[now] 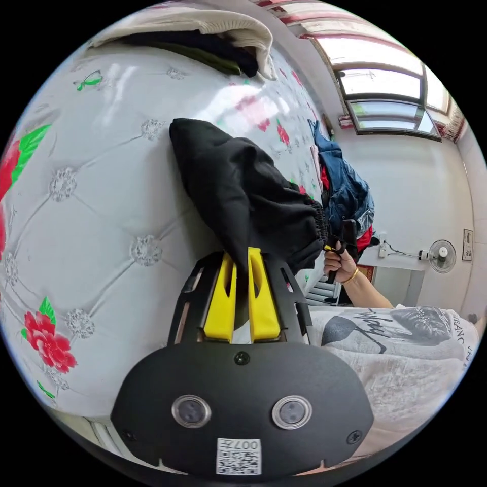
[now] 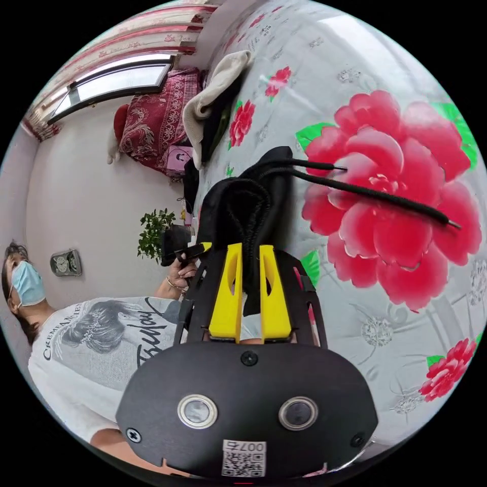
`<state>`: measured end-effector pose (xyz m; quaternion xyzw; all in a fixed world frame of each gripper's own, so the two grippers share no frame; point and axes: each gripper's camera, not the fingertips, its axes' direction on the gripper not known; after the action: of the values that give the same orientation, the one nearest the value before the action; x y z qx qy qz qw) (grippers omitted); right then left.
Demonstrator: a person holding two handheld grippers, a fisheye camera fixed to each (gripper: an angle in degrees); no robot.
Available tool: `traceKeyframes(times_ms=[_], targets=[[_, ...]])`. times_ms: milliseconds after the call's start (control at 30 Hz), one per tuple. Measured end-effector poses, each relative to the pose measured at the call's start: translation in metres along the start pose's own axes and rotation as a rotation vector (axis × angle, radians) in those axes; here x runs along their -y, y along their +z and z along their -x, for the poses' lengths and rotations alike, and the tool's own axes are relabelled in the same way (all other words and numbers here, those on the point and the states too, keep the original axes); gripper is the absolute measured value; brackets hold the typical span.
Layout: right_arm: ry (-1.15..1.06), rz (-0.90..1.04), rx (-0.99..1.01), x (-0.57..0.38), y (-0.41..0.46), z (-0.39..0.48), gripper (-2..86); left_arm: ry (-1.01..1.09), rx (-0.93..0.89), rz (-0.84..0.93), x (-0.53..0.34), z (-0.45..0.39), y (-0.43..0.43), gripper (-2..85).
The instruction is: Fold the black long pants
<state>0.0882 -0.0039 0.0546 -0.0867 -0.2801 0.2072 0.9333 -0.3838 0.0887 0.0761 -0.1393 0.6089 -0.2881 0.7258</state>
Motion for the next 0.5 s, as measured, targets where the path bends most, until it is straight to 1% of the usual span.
traceKeyframes(times_ms=[67, 167, 233, 300, 333, 400, 500], targets=[[-0.049, -0.024, 0.049, 0.026, -0.007, 0.022, 4.6, 0.054, -0.024, -0.042, 0.026, -0.015, -0.02, 1.6], [-0.176, -0.072, 0.121, 0.085, -0.02, 0.074, 4.2, 0.178, -0.009, -0.12, 0.082, -0.044, -0.067, 1.1], [-0.269, -0.097, 0.146, 0.127, -0.026, 0.111, 4.0, 0.271, 0.012, -0.211, 0.131, -0.063, -0.114, 0.9], [-0.39, -0.134, 0.151, 0.184, -0.025, 0.166, 3.8, 0.319, 0.03, -0.291, 0.166, -0.073, -0.151, 0.9], [-0.416, -0.145, 0.152, 0.198, -0.024, 0.178, 3.8, 0.332, 0.044, -0.339, 0.188, -0.077, -0.172, 0.9], [-0.485, -0.182, 0.159, 0.253, -0.009, 0.219, 3.8, 0.316, 0.076, -0.389, 0.221, -0.073, -0.196, 1.0], [-0.468, -0.206, 0.112, 0.321, 0.03, 0.233, 3.7, 0.188, 0.142, -0.457, 0.271, -0.038, -0.208, 1.3]])
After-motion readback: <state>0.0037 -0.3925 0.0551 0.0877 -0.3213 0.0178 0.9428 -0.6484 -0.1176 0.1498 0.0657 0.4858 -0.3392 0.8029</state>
